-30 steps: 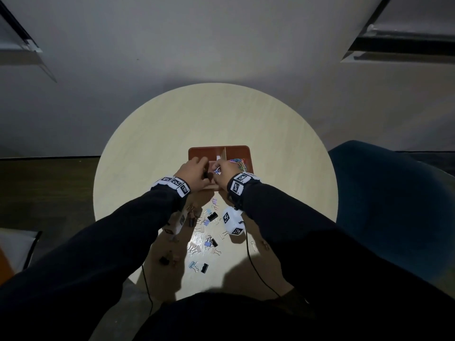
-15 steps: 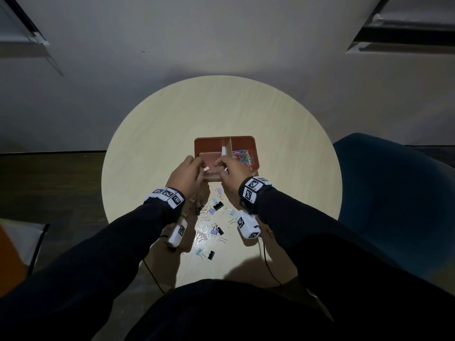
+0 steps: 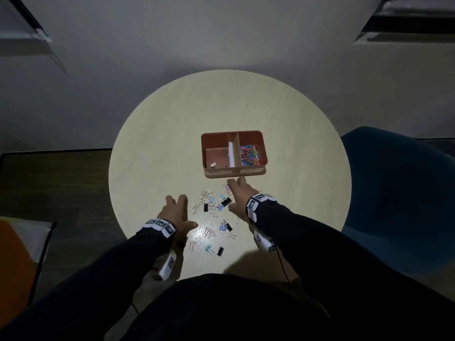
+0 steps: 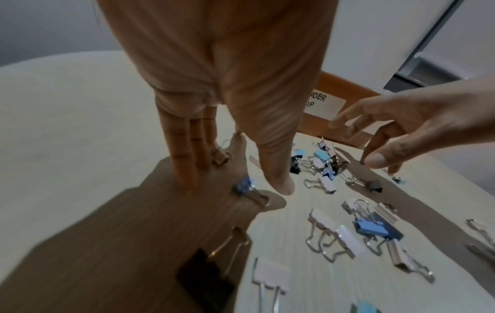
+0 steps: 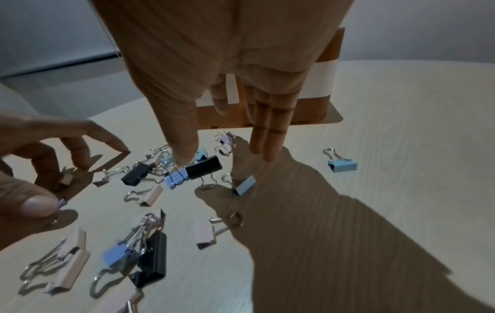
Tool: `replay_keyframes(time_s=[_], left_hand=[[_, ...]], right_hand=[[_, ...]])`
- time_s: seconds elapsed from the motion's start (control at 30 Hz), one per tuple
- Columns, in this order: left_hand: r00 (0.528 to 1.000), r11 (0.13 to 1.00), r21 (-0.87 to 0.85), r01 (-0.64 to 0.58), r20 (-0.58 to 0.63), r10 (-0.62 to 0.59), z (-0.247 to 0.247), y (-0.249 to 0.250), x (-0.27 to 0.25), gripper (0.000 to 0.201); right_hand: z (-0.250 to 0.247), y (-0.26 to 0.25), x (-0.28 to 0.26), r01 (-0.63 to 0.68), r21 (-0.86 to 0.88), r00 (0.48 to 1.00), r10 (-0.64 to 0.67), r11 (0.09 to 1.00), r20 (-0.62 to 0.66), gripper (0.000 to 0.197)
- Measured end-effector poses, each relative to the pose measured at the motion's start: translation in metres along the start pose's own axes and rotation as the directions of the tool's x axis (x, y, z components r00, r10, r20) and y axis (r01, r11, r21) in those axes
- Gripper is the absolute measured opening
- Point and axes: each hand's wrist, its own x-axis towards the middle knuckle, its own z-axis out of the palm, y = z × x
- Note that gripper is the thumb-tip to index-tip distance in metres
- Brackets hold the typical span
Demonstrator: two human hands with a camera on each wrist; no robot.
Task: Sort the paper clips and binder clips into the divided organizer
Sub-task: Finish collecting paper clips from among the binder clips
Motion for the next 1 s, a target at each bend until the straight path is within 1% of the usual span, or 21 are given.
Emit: replay_keyframes(time_s=[0.07,0.13,0.23,0.3,0.37,0.47,0.53,0.67,0.8,1.0], left_hand=[[0.999,0.999,-0.018,-0.034,0.001,0.034,0.002,0.007,0.004,0.078],[0.997,0.997,-0.026,-0.079,-0.007,0.079,0.002,0.014,0.010,0.084],[0.991,0.991,-0.001,-0.133,-0.011,0.133,0.002,0.024,0.021,0.095],[0.989,0.989,0.040,-0.143,-0.014,0.144,0.001,0.032,0.028,0.096],[0.989,0.988,0.065,-0.143,-0.017,0.144,0.000,0.041,0.033,0.091],[0.988,0.985,0.083,-0.153,-0.003,0.154,-0.003,0.054,0.042,0.074],[0.987,0.984,0.080,-0.159,0.013,0.159,-0.004,0.060,0.046,0.064],[0.984,0.982,0.077,-0.175,0.035,0.173,-0.004,0.065,0.051,0.047],[0.984,0.981,0.092,-0.169,0.068,0.163,-0.003,0.067,0.056,0.046],[0.982,0.979,0.090,-0.185,0.056,0.181,0.001,0.064,0.051,0.050]], right_hand=[[0.003,-0.002,0.005,-0.013,-0.005,1.000,0.013,1.000,0.026,0.086],[0.005,-0.005,0.009,-0.016,-0.015,0.999,0.016,1.000,0.051,0.093],[0.009,-0.007,0.014,-0.004,-0.061,0.997,0.009,0.998,0.071,0.100],[0.013,-0.009,0.016,0.006,-0.091,0.998,0.000,0.996,0.067,0.101],[0.015,-0.011,0.018,0.018,-0.117,0.998,-0.010,0.993,0.063,0.096],[0.016,-0.016,0.021,0.025,-0.151,0.997,-0.014,0.988,0.070,0.074],[0.018,-0.019,0.021,0.019,-0.158,0.997,-0.007,0.987,0.077,0.063],[0.026,-0.020,0.020,0.001,-0.142,0.996,0.011,0.990,0.084,0.058],[0.032,-0.017,0.018,0.002,-0.115,0.996,0.008,0.993,0.084,0.050],[0.032,-0.017,0.014,-0.026,-0.068,0.996,0.032,0.997,0.083,0.043]])
